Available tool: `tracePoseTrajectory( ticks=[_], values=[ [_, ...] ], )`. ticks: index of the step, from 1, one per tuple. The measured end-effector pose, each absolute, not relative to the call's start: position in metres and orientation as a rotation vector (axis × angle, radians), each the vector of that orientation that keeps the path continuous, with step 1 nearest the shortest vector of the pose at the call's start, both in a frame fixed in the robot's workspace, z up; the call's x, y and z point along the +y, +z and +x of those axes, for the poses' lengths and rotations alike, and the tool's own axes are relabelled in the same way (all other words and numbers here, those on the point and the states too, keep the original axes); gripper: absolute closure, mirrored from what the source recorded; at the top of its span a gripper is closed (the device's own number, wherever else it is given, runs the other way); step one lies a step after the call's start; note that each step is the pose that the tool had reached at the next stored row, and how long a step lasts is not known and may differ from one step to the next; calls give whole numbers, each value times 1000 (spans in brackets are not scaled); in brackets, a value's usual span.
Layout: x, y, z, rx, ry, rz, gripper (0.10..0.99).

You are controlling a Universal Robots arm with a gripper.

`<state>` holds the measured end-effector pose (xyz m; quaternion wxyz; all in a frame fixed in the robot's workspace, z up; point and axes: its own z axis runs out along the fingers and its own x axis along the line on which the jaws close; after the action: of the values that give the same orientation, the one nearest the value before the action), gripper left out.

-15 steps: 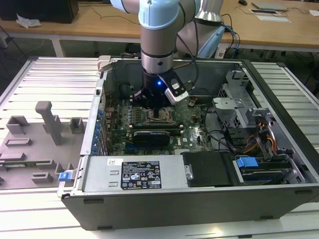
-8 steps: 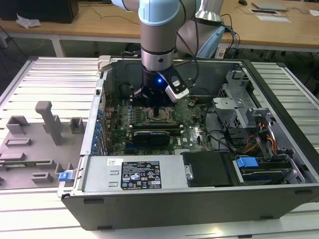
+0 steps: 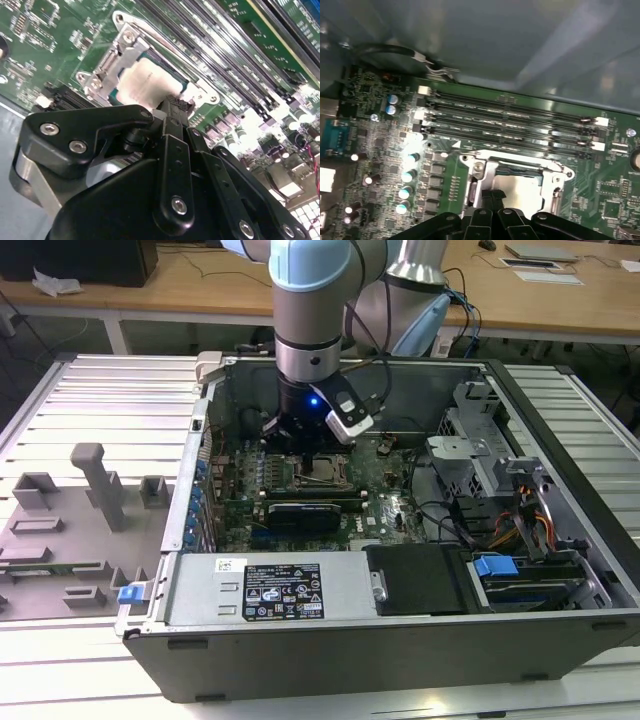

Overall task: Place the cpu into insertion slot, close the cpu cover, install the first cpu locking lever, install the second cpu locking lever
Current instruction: 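Close the cpu cover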

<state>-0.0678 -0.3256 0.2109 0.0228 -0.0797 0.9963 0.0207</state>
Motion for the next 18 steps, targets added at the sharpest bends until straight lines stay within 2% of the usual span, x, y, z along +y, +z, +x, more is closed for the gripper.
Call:
tracePoseTrajectory(
  ticks=[18],
  values=[
    [-325, 205, -71, 3084, 89, -246, 980]
  ],
)
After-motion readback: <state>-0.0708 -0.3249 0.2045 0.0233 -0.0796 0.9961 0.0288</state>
